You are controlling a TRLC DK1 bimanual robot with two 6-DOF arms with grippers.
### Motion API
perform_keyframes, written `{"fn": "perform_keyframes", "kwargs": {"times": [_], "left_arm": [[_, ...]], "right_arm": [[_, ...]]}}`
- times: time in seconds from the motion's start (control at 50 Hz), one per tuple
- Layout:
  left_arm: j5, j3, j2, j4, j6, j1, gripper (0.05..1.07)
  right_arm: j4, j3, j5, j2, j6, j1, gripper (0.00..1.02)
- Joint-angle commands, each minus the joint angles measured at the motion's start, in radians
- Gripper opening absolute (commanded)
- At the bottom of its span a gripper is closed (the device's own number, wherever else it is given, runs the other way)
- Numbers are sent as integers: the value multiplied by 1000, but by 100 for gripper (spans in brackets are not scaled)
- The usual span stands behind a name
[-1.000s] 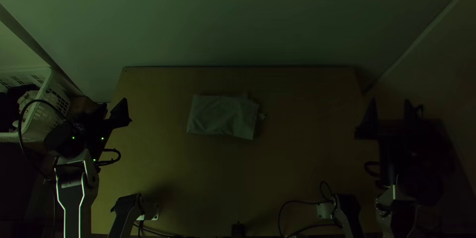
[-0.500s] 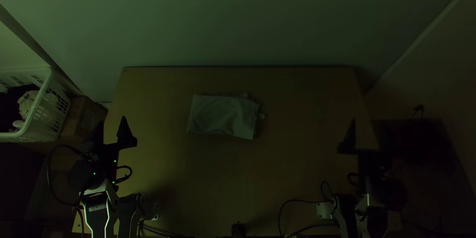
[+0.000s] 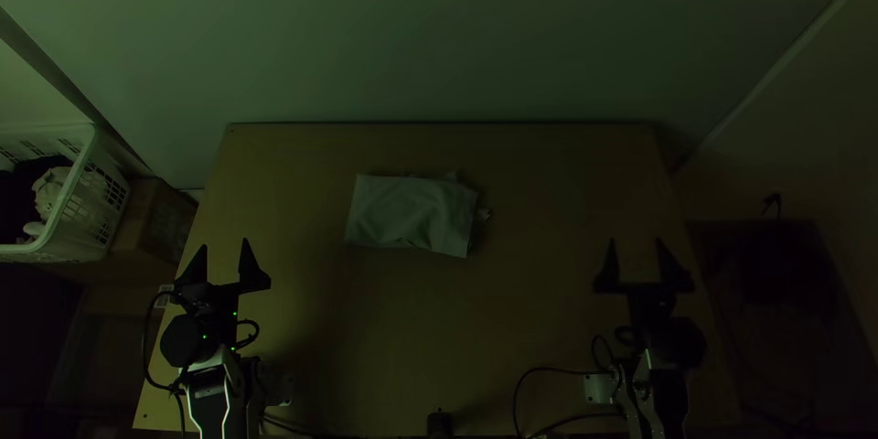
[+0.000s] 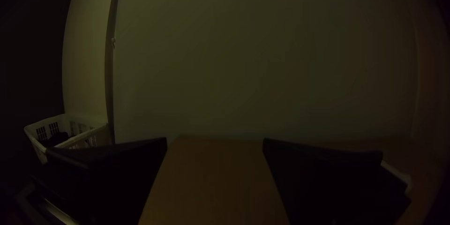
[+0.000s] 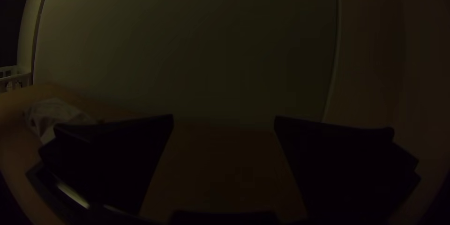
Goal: Fold the t-shirt
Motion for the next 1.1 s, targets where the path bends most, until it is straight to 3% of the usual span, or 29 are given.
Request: {"fn": "perform_keyframes", "kwargs": {"times": [0.0,0.24,0.4,1.08], "left_arm": [[-3,-42,-9,28,54,7,103],[-6,-119,-9,0,117,6,103],[-15,-120,-6,-1,115,15,103],[-15,-120,-6,0,115,15,103]], "right_arm": [[0,-42,10,-8,11,8,98],[-62,-68,10,-7,90,16,98],[-63,-67,9,-4,84,-40,98],[-65,-67,9,-4,84,-36,99]]}}
